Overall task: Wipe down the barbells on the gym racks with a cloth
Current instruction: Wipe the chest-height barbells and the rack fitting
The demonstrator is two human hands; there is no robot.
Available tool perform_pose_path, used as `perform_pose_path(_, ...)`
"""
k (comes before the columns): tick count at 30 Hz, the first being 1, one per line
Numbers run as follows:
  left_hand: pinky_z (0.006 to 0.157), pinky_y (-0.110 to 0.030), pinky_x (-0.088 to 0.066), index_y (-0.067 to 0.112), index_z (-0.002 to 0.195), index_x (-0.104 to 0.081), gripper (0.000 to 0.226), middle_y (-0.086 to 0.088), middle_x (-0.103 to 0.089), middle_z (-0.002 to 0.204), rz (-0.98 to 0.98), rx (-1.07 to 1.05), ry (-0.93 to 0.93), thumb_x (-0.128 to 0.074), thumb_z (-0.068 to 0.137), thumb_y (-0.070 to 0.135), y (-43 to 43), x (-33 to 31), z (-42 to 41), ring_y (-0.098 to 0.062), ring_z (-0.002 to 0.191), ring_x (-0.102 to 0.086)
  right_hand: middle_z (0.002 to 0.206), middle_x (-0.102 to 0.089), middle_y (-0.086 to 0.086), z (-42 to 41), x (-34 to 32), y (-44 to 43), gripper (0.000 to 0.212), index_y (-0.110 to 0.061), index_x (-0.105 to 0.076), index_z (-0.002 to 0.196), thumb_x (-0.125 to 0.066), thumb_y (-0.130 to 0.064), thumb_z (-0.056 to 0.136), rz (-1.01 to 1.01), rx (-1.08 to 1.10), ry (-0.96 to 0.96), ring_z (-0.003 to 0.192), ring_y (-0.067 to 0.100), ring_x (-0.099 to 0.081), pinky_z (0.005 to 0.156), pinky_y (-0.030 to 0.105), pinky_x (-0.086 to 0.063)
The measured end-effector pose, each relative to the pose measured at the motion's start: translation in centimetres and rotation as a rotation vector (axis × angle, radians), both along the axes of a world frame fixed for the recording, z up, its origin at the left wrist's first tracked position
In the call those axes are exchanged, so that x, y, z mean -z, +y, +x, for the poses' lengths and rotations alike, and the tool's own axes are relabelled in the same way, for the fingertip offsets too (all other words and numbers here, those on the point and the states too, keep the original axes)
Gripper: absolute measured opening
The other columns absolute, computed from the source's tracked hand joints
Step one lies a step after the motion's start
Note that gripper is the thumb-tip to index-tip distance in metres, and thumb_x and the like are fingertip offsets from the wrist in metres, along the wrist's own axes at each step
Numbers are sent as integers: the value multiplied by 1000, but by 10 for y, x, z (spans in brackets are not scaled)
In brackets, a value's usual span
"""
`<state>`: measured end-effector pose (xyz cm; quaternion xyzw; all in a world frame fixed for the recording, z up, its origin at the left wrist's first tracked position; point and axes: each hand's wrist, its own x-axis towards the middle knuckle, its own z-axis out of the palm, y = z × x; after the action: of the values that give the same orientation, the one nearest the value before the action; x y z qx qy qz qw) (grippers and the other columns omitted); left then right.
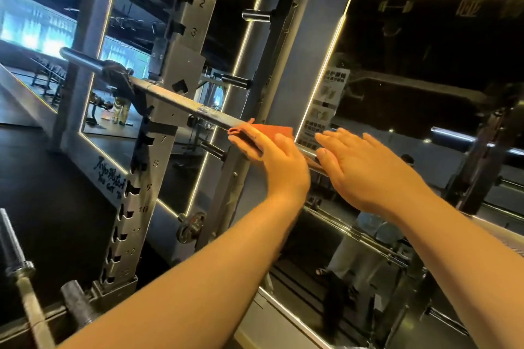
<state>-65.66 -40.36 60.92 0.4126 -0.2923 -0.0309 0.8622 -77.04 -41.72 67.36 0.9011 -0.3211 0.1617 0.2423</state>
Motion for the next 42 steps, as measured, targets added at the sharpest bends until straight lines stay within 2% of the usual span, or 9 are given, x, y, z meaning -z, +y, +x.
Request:
perform_pose_path(4,99,7,-7,26,161,8,66,17,40,157,23,19,-279,-34,110,21,4,25,-22,17,135,30,168,-15,-13,0,-2,1,57,-35,-17,161,-13,-51,107,28,-11,-11,155,6,-6,128,39,-4)
perform_pose_path(10,119,-40,-34,20,160,-17,58,5,24,165,103,-22,39,-41,108,27,0,-16,36,-26,154,2,168,-17,-12,0,-2,8,57,-33,-15,161,-14,-49,106,22,0,9,155,7,-7,128,37,-3)
perform_pose_path(14,125,-39,-16,16,161,-20,54,-1,18,168,170,-63,62,-35,110,26,-3,-20,62,-27,154,17,167,-20,-11,-1,-1,13,58,-32,-15,161,-13,-48,106,-25,13,32,155,7,-10,128,37,-3)
perform_pose_path(17,116,-19,24,8,155,-32,50,-7,8,169,223,-184,-188,-33,108,27,-1,0,41,-28,152,26,169,-15,-10,2,-2,13,60,-33,-14,161,-7,-50,103,-6,96,58,156,9,-6,128,42,-3)
perform_pose_path(20,106,-16,12,14,155,-31,48,10,13,168,182,-113,-426,-35,109,27,3,11,27,-12,145,39,168,-19,-5,21,-6,16,54,-29,-26,157,-10,-41,107,-9,200,90,156,19,-13,126,52,-14)
perform_pose_path(27,121,-31,0,13,151,-41,44,4,0,169,201,-130,-89,-38,107,19,-2,-14,107,-15,152,25,146,-51,1,60,-9,13,38,-21,-49,135,-22,-29,110,23,133,58,136,22,-43,115,50,-36)
perform_pose_path(31,123,-35,-9,14,150,-41,43,5,7,169,259,-115,-84,-39,108,20,1,-19,121,-19,151,27,150,-47,2,58,-9,18,43,-18,-45,144,-20,-30,111,33,102,45,139,20,-40,120,49,-29)
perform_pose_path(35,112,-25,5,16,149,-37,41,9,13,168,185,-149,-387,-34,109,24,3,9,68,-15,146,38,162,-36,-4,57,-6,9,56,-28,-31,157,-13,-45,107,72,43,-25,148,14,-31,124,48,-23)
perform_pose_path(42,112,-20,5,24,103,-62,19,5,-42,148,238,-235,-469,-43,105,25,-4,8,108,-10,153,6,167,-24,-9,56,-4,9,56,-31,-21,160,-11,-47,107,34,53,-23,155,11,-14,127,41,-8)
